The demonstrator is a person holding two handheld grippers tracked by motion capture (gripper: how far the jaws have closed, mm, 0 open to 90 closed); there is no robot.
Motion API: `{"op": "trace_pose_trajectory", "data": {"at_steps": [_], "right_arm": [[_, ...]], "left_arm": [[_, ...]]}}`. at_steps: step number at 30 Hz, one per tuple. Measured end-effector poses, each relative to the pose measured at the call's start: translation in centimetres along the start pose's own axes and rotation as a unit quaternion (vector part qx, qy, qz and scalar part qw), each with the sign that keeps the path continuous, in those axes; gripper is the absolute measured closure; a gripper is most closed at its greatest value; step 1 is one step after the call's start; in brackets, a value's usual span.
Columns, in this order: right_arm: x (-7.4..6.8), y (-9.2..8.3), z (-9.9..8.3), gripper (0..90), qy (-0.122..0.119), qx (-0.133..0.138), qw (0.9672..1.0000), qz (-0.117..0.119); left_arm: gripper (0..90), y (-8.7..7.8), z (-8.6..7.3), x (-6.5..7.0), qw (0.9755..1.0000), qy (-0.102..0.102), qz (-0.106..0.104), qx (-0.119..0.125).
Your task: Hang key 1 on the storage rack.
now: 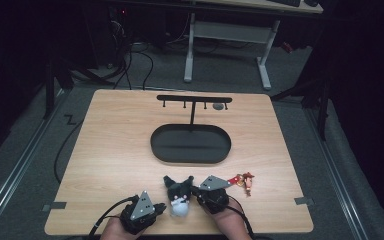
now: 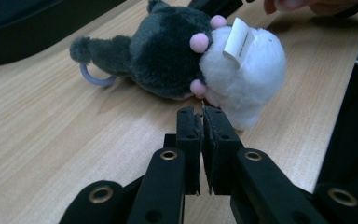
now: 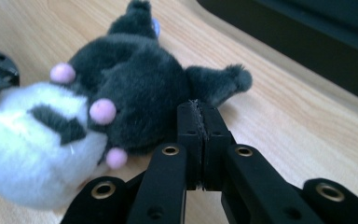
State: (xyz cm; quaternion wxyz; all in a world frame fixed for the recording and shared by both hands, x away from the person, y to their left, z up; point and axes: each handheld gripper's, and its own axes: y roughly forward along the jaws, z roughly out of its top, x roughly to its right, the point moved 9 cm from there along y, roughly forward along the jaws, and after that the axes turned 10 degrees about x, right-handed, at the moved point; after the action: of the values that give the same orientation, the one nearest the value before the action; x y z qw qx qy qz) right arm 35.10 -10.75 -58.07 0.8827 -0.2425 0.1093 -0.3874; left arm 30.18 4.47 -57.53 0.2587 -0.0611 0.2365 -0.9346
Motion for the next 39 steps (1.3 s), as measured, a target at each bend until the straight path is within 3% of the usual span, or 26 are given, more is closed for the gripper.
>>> {"op": "trace_pose_trajectory", "data": {"at_steps": [7, 16, 21, 29, 34, 39], "right_arm": [[0.6, -0.5, 0.4, 88.2, 0.004, 0.009, 0.9999, -0.010], [2.3, -3.0, -0.8, 87.0, 0.021, 0.016, 0.9984, -0.050], [3.2, -5.3, -2.1, 86.7, 0.036, 0.017, 0.9959, -0.082], [4.3, -8.2, -3.7, 86.4, 0.060, 0.020, 0.9907, -0.120], [4.7, -9.1, -4.1, 85.5, 0.070, 0.024, 0.9886, -0.131], [5.2, -9.3, -3.9, 84.4, 0.073, 0.027, 0.9881, -0.133]], "left_arm": [[84.8, -0.2, 0.1, 0.0, 1.0000, -0.008, 0.002, 0.005], [83.6, 1.7, 1.0, 0.9, 0.9997, 0.007, -0.025, 0.002], [83.6, 3.5, 1.8, 1.7, 0.9987, 0.019, -0.048, 0.000], [83.6, 5.3, 2.5, 2.2, 0.9977, 0.032, -0.060, -0.002], [81.4, 5.1, 2.8, 2.5, 0.9970, 0.037, -0.067, 0.004], [76.5, 3.5, 3.0, 2.2, 0.9969, 0.040, -0.065, 0.018]]}}
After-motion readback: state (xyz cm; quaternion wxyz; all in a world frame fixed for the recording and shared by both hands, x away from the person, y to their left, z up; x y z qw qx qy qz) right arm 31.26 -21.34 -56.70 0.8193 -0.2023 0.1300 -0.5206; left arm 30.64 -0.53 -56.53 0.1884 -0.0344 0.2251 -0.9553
